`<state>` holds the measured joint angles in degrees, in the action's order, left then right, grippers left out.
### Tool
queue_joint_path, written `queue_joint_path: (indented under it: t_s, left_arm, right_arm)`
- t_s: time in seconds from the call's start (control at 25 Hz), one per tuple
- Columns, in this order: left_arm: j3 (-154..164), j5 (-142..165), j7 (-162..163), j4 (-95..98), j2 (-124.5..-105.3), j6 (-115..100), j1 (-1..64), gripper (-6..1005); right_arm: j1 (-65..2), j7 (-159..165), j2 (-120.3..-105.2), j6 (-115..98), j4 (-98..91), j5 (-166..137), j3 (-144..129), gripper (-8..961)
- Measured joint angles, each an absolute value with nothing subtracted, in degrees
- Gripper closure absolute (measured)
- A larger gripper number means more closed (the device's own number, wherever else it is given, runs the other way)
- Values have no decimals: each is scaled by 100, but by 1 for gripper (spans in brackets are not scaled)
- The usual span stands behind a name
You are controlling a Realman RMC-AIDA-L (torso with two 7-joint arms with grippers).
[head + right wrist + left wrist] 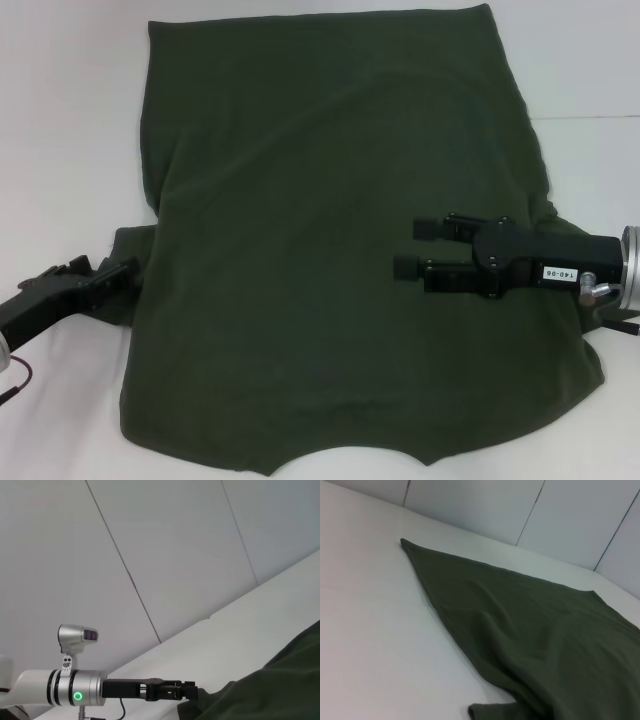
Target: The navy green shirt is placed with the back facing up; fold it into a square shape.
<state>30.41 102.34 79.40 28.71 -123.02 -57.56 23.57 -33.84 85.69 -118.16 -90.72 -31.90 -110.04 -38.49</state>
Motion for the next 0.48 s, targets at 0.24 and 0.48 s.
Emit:
queue_joint_path:
  t_s: [0.24,0.48]
  left_arm:
    - [3171,10241,7937,2866,-12336,-5756,2340,200]
    - [3173,10241,7928,2865,-12346,-5756,2338,209]
  right_arm:
    - [-3375,8569,-11811,-9098,-3190,-11004,-3850,55]
    - [-3367,8569,-11802,-9098,-3190,-11004,-3850,55]
